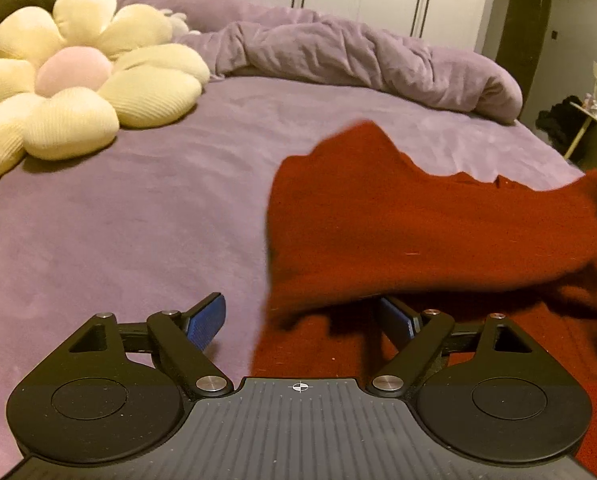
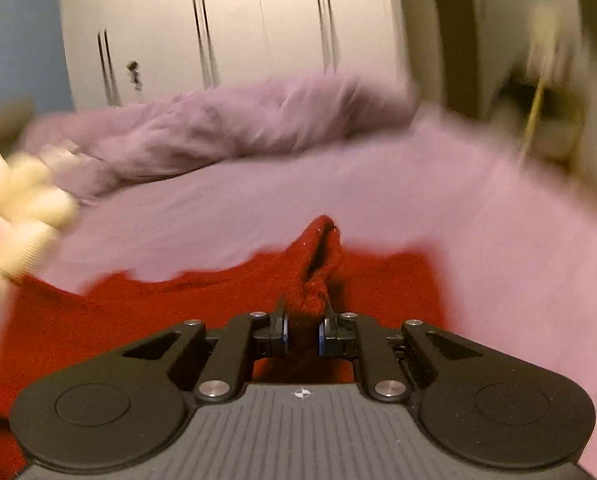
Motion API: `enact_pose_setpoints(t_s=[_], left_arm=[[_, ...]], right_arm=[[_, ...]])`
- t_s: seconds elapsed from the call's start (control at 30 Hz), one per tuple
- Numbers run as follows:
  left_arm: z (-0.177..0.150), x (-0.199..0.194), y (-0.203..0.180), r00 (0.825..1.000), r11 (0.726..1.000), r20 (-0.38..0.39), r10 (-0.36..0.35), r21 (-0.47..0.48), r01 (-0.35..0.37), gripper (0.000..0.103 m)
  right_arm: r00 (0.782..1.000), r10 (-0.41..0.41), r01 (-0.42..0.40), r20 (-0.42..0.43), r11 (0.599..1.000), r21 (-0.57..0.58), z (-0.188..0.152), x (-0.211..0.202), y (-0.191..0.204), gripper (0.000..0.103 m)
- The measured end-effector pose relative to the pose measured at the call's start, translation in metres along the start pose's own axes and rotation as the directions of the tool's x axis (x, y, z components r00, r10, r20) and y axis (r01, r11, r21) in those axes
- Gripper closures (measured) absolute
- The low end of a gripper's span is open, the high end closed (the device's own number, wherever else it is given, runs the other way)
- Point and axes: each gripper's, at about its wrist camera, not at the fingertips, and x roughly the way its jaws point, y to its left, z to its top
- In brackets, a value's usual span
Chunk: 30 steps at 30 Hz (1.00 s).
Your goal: Fold small clothes
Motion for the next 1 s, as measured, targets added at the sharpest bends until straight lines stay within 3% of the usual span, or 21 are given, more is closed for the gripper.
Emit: enact_pose_setpoints(t_s=[0.07, 0.17, 0.3, 0.37, 0.47, 0.53, 0.7, 0.77, 0.87, 1.0], left_arm=[[0.002, 0.001, 0.002, 1.0, 1.0, -0.003, -0.006, -0.028, 0.006, 0.016], [0.008, 0.001, -0.003, 1.0, 0.999, -0.003, -0.007, -0.042, 0.007, 0.017], [0.02, -0.002, -0.02, 1.0, 1.0, 0.01, 0.019, 0.016, -0.019, 0.018], [0.028, -0.011, -0.022, 0.999, 0.999, 0.017, 0.033, 0.001, -0.033, 0.019], [0.039, -0.032, -0.016, 0.996, 0.998, 0.093, -0.002, -0.057, 0.007, 0.019], [0.045, -0.037, -0.016, 0.992, 0.997, 0.127, -0.019, -0.073, 0.028, 0.018], [0.049, 0.018, -0.032, 0.999, 1.0, 0.046, 0.02, -0.025, -0.018, 0.021], [0.044, 0.044, -0.037, 0.999, 0.999, -0.009, 0.037, -0.018, -0.037, 0.027], [0.038, 0.069, -0.042, 0.999, 0.999, -0.027, 0.042, 0.003, -0.042, 0.024], [0.045, 0.089, -0.052, 0.997, 0.996, -0.026, 0.076, 0.041, -0.075, 0.016]], right_arm=[[0.999, -0.031, 0.028, -0.039, 0.998, -0.056, -0.007, 0.009, -0.006, 0.092], [0.988, -0.009, 0.002, -0.154, 0.999, -0.046, -0.018, 0.024, -0.016, 0.091], [0.982, 0.024, -0.038, -0.19, 0.997, -0.071, -0.021, 0.019, -0.022, 0.09], [0.985, -0.005, -0.008, -0.174, 0.998, -0.07, -0.017, 0.012, -0.026, 0.077], [0.991, -0.054, 0.05, -0.123, 0.998, -0.032, -0.012, -0.001, -0.036, 0.077], [0.996, -0.005, 0.004, -0.092, 1.0, -0.012, -0.006, -0.007, -0.032, 0.077], [0.977, 0.175, -0.187, -0.126, 0.978, -0.097, -0.009, 0.006, 0.022, 0.077], [0.97, 0.21, -0.223, -0.122, 0.969, -0.106, -0.014, 0.013, 0.037, 0.083], [0.978, 0.127, -0.16, -0.166, 0.966, -0.205, -0.025, 0.038, 0.049, 0.087], [0.988, 0.046, -0.075, -0.145, 0.976, -0.203, -0.03, 0.054, 0.021, 0.092]])
